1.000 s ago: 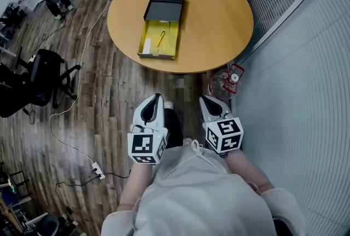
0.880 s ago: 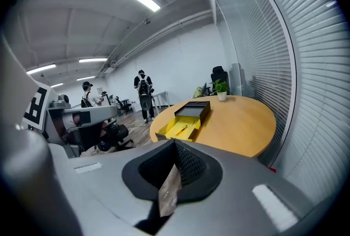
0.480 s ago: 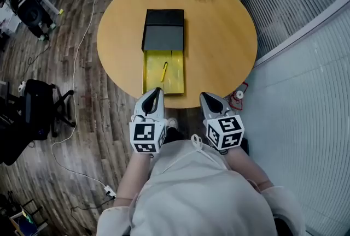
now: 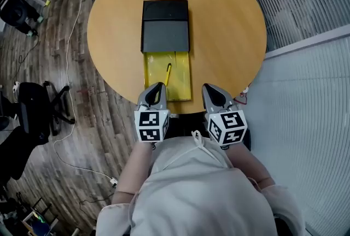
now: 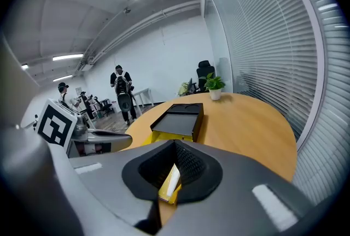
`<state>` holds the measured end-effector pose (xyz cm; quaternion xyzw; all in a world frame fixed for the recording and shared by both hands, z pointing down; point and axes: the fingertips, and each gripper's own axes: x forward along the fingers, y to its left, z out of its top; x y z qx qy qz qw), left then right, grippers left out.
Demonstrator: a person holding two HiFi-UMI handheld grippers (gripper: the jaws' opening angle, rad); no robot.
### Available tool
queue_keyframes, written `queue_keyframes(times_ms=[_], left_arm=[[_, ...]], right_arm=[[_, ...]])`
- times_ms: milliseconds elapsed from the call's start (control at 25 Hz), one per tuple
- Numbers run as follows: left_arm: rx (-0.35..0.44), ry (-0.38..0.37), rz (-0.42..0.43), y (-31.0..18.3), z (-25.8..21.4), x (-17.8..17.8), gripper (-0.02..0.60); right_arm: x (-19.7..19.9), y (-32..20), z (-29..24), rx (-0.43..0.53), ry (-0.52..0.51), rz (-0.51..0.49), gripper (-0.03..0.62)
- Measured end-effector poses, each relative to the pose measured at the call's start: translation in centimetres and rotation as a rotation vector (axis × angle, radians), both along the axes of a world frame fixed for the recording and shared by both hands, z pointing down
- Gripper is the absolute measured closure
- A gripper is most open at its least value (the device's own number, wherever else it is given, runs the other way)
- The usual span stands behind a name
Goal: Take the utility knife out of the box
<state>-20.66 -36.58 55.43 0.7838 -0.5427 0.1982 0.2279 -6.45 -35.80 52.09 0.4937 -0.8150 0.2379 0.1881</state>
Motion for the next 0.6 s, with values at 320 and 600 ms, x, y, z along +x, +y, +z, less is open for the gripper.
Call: queue_keyframes(times_ms=[320, 600], left_arm=[[-0.287, -0.036, -0.011, -3.2, 8.1, 1.1, 0.526], [-0.428, -0.127, -0.034, -5.5, 13.7, 1.9, 0.461]], right_arm=[[0.4, -3.8, 2.5, -0.058, 0.015, -0.046, 0.592], [2.6, -6.6, 4.3, -0.103, 0.013, -0.068, 0.592]])
